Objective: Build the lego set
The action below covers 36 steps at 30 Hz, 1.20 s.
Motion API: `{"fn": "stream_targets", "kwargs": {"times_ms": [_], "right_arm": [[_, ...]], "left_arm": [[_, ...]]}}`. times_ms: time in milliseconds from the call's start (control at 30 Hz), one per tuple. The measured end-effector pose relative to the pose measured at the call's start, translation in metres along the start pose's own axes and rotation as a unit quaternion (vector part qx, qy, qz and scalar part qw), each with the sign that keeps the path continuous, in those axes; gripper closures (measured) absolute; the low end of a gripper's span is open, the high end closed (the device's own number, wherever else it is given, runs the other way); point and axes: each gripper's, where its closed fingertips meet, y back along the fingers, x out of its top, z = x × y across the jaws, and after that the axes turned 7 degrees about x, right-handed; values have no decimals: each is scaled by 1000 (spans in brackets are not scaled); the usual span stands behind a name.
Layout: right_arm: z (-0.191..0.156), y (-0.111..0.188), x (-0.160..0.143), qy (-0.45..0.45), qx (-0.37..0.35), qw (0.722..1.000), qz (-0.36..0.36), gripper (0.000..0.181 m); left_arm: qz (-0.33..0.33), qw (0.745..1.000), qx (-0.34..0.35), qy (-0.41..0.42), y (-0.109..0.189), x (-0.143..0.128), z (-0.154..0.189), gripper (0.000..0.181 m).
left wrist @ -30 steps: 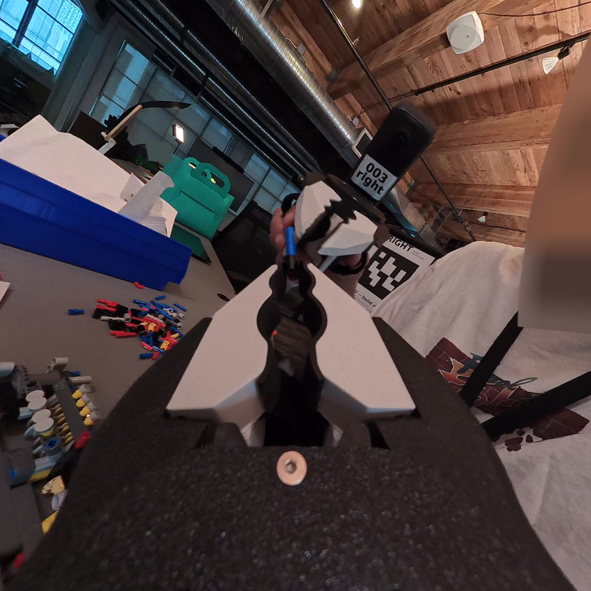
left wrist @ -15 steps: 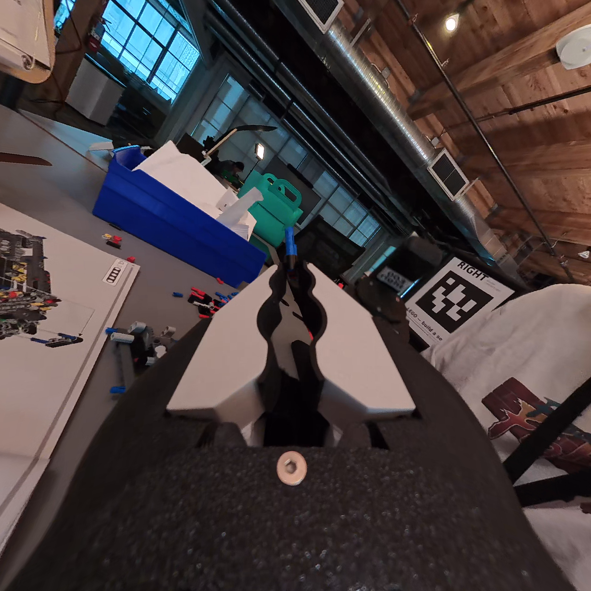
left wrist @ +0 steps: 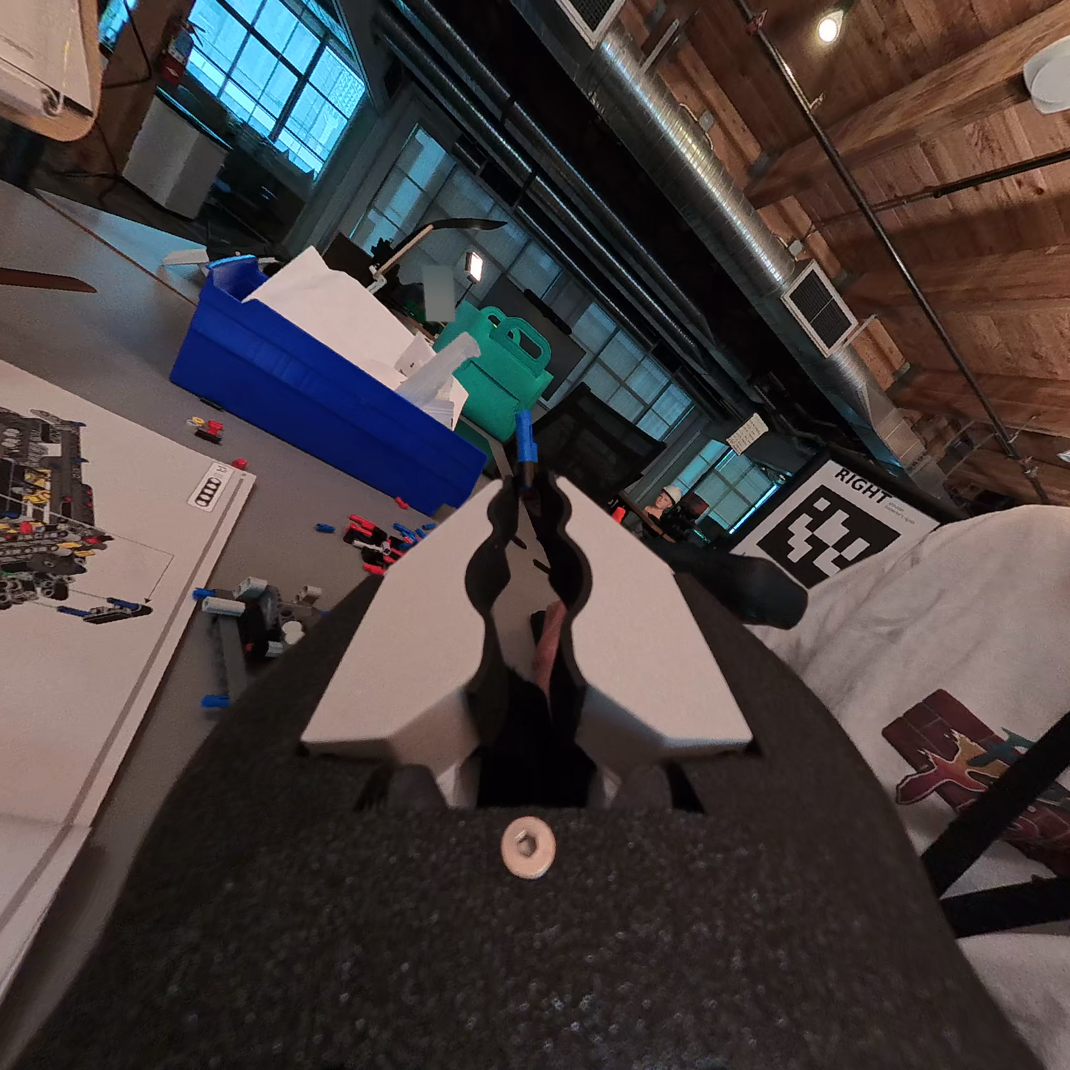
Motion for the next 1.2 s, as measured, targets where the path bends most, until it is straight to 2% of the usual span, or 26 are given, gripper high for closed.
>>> {"fn": "stream_targets", "kwargs": {"times_ms": [200,367,600,767,833,867,933,1000,1033,1100,1133,1200], "right_arm": [[-2,-10,-1,73,44,996,-12,168],[-2,-10,-2,137,88,987,-14,163],[1,-16,-5,247,144,953,-102,163],[-2,-22,-6,276,179,934,-141,173],[3,-21,1,268,156,942,-128,173],[6,-17,12,252,140,952,-98,174],[18,1,42,216,76,973,-9,174],[37,40,82,183,-25,976,112,174],[49,68,101,163,-89,965,184,175],[74,131,123,112,-209,920,312,175],[84,150,122,89,-252,905,332,174],[97,153,110,70,-304,903,296,174]], "left_arm": [[-19,1000,3,-17,-4,-8,3,175],[-27,999,2,-21,-5,-11,3,175],[-45,999,2,-30,-7,-18,1,175],[-42,999,10,-31,-5,-15,-2,175],[-38,999,16,-35,-3,-13,-3,175],[-34,998,20,-38,-3,-12,-4,175],[-25,999,22,-43,-1,-8,-4,175],[-17,999,19,-43,0,-5,-2,175],[-14,999,17,-43,0,-4,-1,176],[-13,999,13,-45,-1,-5,1,175],[-15,999,14,-47,-3,-6,1,175],[-22,998,18,-52,-6,-11,1,175]]}}
